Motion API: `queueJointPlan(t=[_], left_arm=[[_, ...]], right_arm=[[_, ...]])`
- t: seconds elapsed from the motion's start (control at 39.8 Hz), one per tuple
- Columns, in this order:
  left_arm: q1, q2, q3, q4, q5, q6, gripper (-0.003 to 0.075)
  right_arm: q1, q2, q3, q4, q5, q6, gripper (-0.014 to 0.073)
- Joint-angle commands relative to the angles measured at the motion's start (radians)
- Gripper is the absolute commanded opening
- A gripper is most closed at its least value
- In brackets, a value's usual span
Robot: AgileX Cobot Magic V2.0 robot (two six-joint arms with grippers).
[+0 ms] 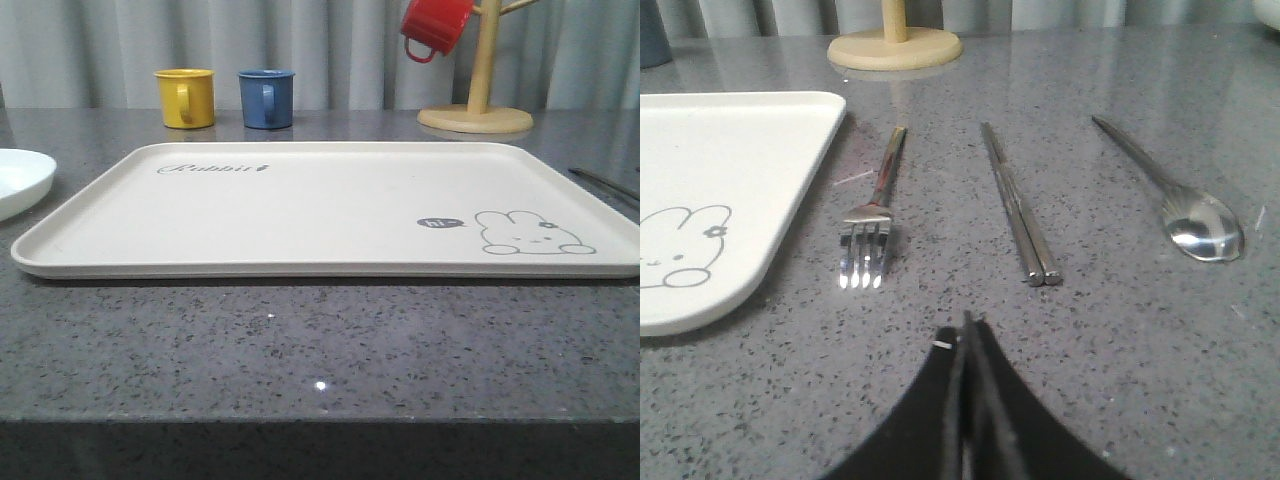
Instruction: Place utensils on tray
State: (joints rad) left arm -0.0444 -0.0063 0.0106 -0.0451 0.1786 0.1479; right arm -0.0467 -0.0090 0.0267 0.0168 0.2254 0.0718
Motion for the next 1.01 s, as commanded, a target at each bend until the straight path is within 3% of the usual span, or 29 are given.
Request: queueJointPlan(t=[0.0, 0.98], left_arm=[[0.001, -0.022, -0.004, -0.011, -0.084, -0.007, -0.0018], [0.001, -0.022, -0.004, 0.001, -0.095, -0.007, -0.0018]], right_arm=[[-0.008, -0.018, -0.001, 0.002, -0.08, -0.005, -0.0069], [-0.008, -0.018, -0.001, 0.002, -0.08, -0.005, -0.0069]])
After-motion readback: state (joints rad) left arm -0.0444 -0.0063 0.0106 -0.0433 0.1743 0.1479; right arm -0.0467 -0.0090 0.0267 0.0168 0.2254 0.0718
